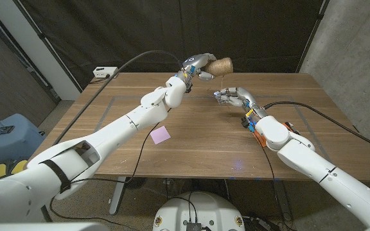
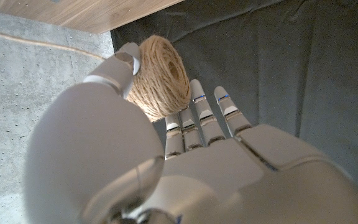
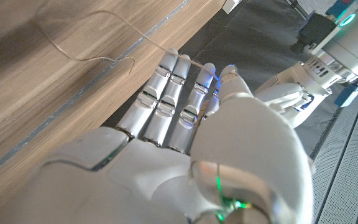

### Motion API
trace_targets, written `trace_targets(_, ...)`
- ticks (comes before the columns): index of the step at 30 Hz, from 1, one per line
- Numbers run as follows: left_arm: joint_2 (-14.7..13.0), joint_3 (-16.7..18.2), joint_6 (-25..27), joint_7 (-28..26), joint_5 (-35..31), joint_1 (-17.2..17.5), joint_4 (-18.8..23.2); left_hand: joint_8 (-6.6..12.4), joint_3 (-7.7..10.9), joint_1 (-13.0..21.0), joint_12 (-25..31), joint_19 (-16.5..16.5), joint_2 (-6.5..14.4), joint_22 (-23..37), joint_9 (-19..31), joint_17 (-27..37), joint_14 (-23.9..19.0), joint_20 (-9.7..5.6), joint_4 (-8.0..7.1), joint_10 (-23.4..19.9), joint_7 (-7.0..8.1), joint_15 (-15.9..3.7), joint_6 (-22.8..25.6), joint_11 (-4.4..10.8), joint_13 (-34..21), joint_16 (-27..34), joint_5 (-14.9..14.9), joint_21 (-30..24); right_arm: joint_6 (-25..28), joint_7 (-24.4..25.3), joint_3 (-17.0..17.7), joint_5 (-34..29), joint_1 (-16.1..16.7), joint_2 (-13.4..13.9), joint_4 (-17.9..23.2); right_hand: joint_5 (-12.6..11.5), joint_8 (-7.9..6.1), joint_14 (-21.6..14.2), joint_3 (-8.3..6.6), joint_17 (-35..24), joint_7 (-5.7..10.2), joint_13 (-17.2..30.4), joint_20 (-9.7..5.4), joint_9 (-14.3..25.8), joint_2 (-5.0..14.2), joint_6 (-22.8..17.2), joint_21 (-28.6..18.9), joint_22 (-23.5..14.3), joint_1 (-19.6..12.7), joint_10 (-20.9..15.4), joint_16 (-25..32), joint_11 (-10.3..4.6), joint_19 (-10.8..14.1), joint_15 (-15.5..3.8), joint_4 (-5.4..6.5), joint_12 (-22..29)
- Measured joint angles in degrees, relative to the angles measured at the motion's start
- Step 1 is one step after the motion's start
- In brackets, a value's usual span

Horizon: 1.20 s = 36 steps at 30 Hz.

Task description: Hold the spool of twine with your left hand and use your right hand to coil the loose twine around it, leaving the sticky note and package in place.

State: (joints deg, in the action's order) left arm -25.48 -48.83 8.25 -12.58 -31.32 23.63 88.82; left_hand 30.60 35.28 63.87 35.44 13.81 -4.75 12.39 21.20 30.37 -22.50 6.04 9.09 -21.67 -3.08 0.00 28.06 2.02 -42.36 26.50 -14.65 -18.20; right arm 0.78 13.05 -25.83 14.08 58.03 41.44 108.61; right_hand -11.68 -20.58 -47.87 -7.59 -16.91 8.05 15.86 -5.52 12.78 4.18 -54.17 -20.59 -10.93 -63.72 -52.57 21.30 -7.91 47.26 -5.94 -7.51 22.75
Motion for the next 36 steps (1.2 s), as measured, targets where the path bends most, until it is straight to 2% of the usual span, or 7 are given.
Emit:
trace_targets(14,0.5,-0.6,-0.3,-0.1,0.5,-0.6,-1.6,-0.06,-0.71,0.0,0.0,0.0,0.0,0.0,0.0,-0.1,0.0,0.0,0.22,0.0,0.21,0.0,0.2,0.0,0.0,0.0,-0.7,0.0,-1.3,-0.4,1.3,0.5,1.9,1.3,3.1,0.0,0.0,-0.6,0.0,0.0,-0.29,0.0,-0.32,0.1,0.0,-0.3,-0.4,0.0,0.0,-0.3,0.0,0.31,0.3,-0.18,0.0,0.0)
trace_targets(36,1.0,-1.5,1.0,0.1,0.3,-0.5,-1.3,-0.27,-1.12,0.0,0.4,0.0,0.0,0.3,0.0,-0.4,0.0,0.0,0.16,0.0,0.21,0.0,0.2,0.0,0.2,-0.3,-1.7,0.0,-5.4,-0.9,3.6,1.3,4.8,2.1,6.2,0.0,0.27,-1.0,0.0,-0.3,-0.28,0.0,-0.31,0.1,0.38,-0.3,-0.4,0.0,-0.4,-0.8,-0.5,0.31,0.3,-0.39,0.01,-0.4)
